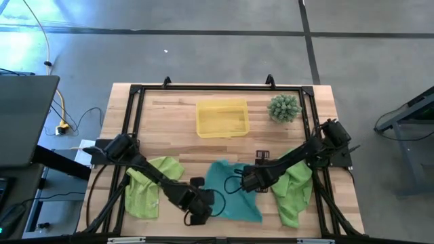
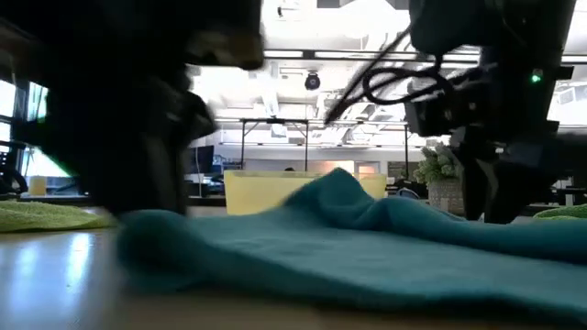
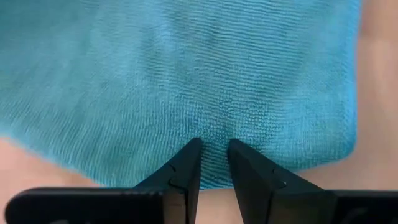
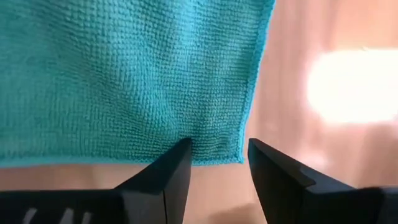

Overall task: Roll microfiber towels into tight, uniform cylinder then place into a basket
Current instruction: Fold the blue microfiber cloth

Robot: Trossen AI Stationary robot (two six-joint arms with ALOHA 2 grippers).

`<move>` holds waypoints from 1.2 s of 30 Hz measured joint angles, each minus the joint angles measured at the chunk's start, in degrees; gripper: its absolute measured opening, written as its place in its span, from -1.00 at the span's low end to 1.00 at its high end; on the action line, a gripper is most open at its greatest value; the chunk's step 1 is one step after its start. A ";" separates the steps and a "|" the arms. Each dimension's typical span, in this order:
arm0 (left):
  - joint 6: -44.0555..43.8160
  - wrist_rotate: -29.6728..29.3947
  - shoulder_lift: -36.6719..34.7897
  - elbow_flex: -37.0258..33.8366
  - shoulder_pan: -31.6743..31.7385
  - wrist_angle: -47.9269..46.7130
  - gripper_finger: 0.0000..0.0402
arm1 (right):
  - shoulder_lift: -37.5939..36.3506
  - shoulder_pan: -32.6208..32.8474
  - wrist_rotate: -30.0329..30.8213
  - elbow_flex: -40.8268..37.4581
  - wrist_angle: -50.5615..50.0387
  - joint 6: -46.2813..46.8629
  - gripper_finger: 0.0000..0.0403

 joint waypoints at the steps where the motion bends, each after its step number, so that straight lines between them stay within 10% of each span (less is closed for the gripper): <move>1: -0.58 1.82 -0.14 -0.09 -0.44 -0.40 -0.62 | 0.02 0.00 1.12 -0.05 -0.99 0.02 -0.23; 8: -3.56 7.17 -1.35 -0.19 -2.58 0.10 -0.62 | 0.17 -0.71 5.16 -0.14 -3.63 0.04 -0.23; 25: -3.66 -4.97 -13.53 -0.42 -1.46 -0.07 -0.62 | -15.01 -2.44 5.72 -3.60 5.45 2.94 -0.23; 36: -2.21 -6.62 -15.94 -0.32 -2.14 -0.07 -0.62 | -18.80 -8.82 -8.29 -18.91 24.66 5.95 -0.23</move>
